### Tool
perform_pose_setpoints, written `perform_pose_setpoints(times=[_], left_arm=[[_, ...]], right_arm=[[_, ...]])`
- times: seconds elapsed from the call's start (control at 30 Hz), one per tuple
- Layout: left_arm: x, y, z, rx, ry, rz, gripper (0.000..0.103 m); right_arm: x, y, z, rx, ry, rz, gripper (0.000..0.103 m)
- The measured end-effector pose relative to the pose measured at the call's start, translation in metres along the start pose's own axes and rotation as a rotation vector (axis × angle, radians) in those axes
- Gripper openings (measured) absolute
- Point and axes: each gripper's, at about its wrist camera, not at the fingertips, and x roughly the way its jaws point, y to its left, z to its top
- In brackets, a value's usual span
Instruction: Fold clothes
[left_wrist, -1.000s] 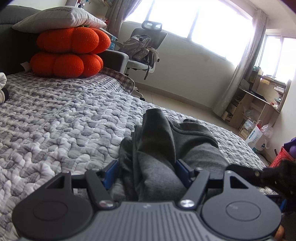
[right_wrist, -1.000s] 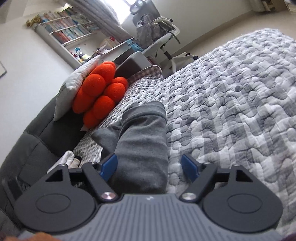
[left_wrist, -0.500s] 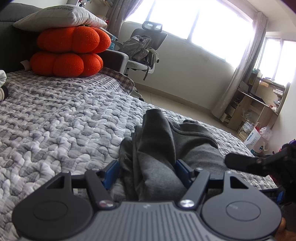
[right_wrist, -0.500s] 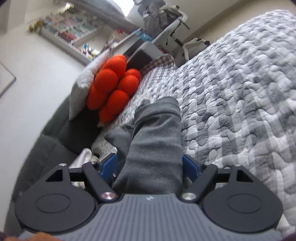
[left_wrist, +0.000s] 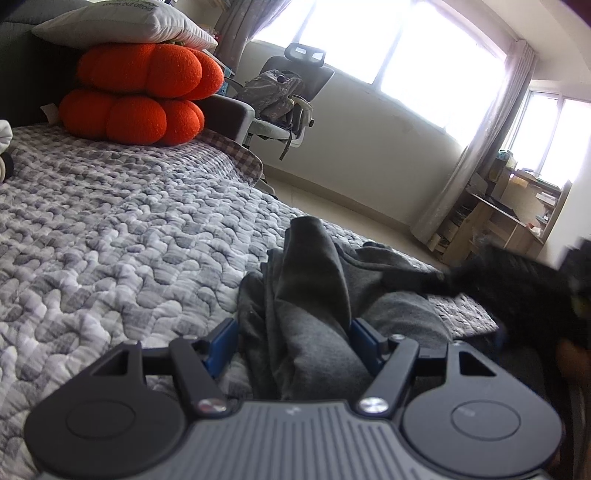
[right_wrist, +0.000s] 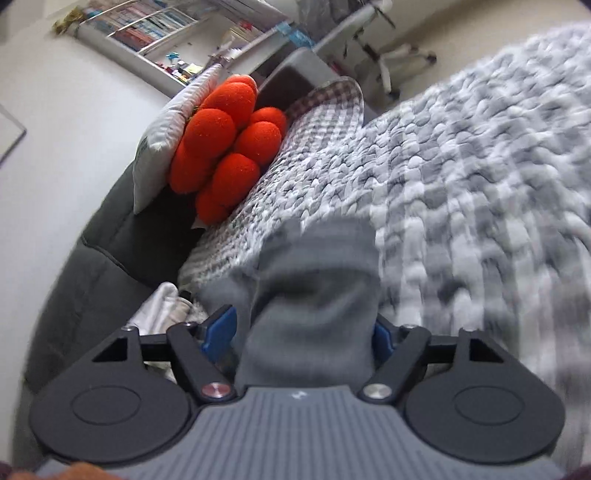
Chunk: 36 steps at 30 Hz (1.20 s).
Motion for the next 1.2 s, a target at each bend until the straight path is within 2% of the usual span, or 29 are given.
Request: perform_pose_setpoints(times=[0.1, 0.13, 0.17, 0.3, 0.4, 0.47, 0.57, 0.73, 0.83, 0.87, 1.0, 1.1, 1.2], left_arm=[[0.000, -0.001, 0.000, 0.004, -0.002, 0.001, 0.069], [0.001, 0.000, 0.000, 0.002, -0.002, -0.001, 0.069], [0.002, 0.001, 0.000, 0.000, -0.002, -0.003, 0.069], [0.003, 0.002, 0.001, 0.001, -0.003, -0.004, 0.069], [0.003, 0.002, 0.000, 0.005, -0.004, -0.002, 0.069], [0.003, 0.002, 0.000, 0.006, -0.004, -0.002, 0.069], [0.002, 0.002, 0.000, 0.006, -0.004, -0.007, 0.069], [0.003, 0.007, 0.000, -0.010, 0.007, -0.038, 0.069], [0.003, 0.012, 0.002, -0.031, 0.020, -0.063, 0.069], [0.003, 0.015, 0.003, -0.048, 0.025, -0.078, 0.069], [-0.005, 0.033, 0.013, -0.111, 0.031, -0.111, 0.069], [-0.029, 0.048, 0.027, -0.107, -0.069, -0.050, 0.069], [-0.036, 0.063, 0.038, -0.176, -0.055, -0.098, 0.069]], right_arm=[[0.011, 0.002, 0.013, -0.014, 0.045, -0.009, 0.074], [0.014, 0.003, 0.016, -0.019, 0.057, -0.012, 0.067], [0.015, 0.002, 0.016, -0.026, 0.051, -0.020, 0.045], [0.016, 0.001, 0.013, -0.064, 0.028, -0.043, 0.036], [0.016, 0.009, 0.007, -0.125, 0.015, -0.074, 0.036], [0.016, 0.010, 0.010, -0.128, 0.030, -0.075, 0.037], [0.022, 0.010, 0.018, -0.123, 0.064, -0.081, 0.044], [0.024, 0.005, 0.027, -0.087, 0.078, -0.090, 0.045], [0.017, 0.011, 0.029, -0.101, 0.031, -0.137, 0.055], [0.010, 0.017, 0.028, -0.127, -0.016, -0.172, 0.061], [-0.027, 0.044, 0.013, -0.271, -0.170, -0.223, 0.061], [-0.046, 0.082, -0.031, -0.578, -0.207, -0.244, 0.063], [-0.041, 0.114, -0.087, -0.902, -0.156, -0.263, 0.070]])
